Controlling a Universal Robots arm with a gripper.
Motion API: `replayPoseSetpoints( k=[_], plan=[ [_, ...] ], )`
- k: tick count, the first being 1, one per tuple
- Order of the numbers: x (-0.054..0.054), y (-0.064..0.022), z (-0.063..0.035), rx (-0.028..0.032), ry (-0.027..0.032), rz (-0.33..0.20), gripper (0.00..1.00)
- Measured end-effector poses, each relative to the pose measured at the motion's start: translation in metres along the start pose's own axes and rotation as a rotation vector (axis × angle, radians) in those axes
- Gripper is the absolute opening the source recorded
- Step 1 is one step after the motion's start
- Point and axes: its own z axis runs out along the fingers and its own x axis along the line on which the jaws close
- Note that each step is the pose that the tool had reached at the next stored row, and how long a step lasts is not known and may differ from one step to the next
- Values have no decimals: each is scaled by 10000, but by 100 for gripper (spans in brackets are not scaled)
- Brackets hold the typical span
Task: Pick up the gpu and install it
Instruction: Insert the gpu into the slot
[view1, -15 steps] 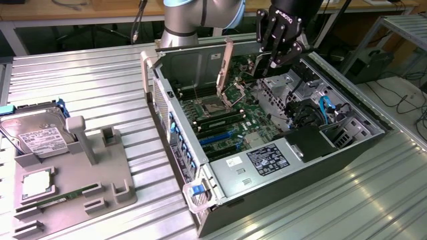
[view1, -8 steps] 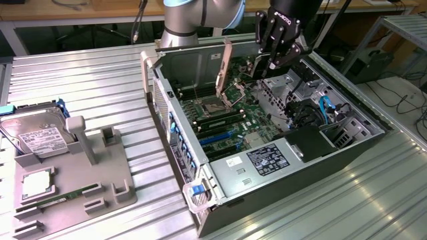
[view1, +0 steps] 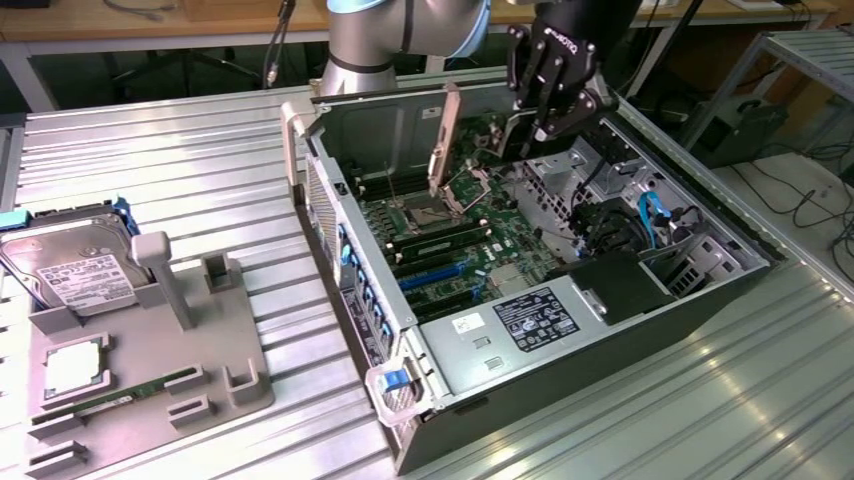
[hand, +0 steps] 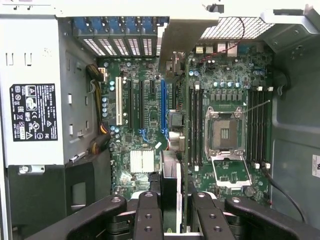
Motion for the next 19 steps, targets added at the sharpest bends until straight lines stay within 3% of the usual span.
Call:
replayPoseSetpoints(
  k=[19],
  plan=[
    [3,48,109,4,-1,-1,28]
  ],
)
